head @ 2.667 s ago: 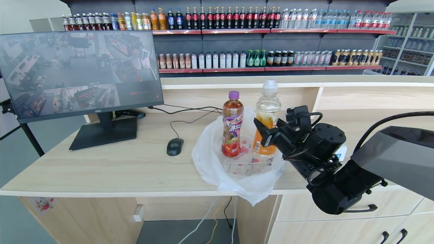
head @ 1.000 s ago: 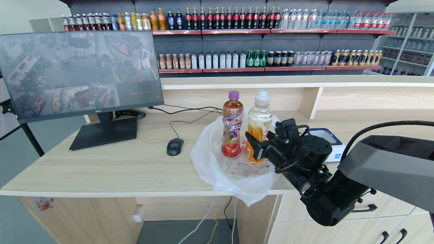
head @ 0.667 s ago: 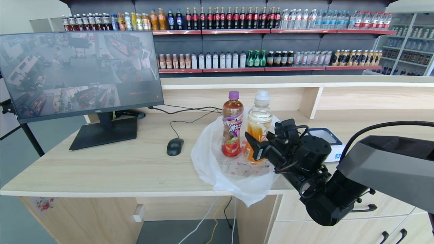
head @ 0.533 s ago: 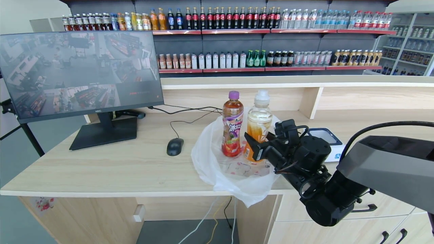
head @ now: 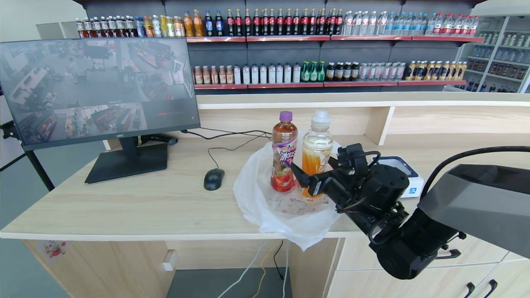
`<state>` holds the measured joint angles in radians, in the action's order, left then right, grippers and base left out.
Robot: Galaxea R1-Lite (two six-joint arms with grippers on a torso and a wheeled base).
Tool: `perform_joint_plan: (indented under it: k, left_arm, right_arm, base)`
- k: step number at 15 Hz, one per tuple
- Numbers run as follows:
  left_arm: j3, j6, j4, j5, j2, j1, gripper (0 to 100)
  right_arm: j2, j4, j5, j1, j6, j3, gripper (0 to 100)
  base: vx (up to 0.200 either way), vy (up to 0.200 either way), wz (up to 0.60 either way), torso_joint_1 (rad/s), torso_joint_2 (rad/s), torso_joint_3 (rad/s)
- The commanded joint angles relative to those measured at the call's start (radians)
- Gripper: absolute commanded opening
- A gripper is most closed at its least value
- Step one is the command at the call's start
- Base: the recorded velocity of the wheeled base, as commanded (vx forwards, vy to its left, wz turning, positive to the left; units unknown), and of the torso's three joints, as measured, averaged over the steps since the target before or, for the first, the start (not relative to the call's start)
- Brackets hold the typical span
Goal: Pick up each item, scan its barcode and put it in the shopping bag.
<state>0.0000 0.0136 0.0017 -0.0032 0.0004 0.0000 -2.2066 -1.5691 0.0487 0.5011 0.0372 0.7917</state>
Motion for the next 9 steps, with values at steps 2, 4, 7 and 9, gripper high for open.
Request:
perform_joint_plan:
  k: [2,4,7,9]
  left_arm:
    - [0.000,0.002,0.000,0.000,0.000,0.000,100]
    - [0.000,0.002,0.000,0.000,0.000,0.000,100]
    - [0.000,0.002,0.000,-0.001,0.000,0.000,100]
    - [0.000,0.002,0.000,0.000,0.000,0.000,100]
  right_arm:
    - [0.070,-0.002,0.000,-0.018,0.001,-0.045,100]
    - [0.127,-0.002,0.000,-0.019,0.001,-0.088,100]
    - [0.311,-0.002,0.000,-0.042,0.001,-0.226,100]
    - [0.447,-0.002,0.000,-0.049,-0.003,-0.347,100]
  base:
    - [0.000,0.000,0.00,0.000,0.00,0.000]
    - [0.000,0.000,0.00,0.000,0.00,0.000]
    - [0.000,0.000,0.00,0.000,0.00,0.000]
    - [0.000,0.000,0.00,0.000,0.00,0.000]
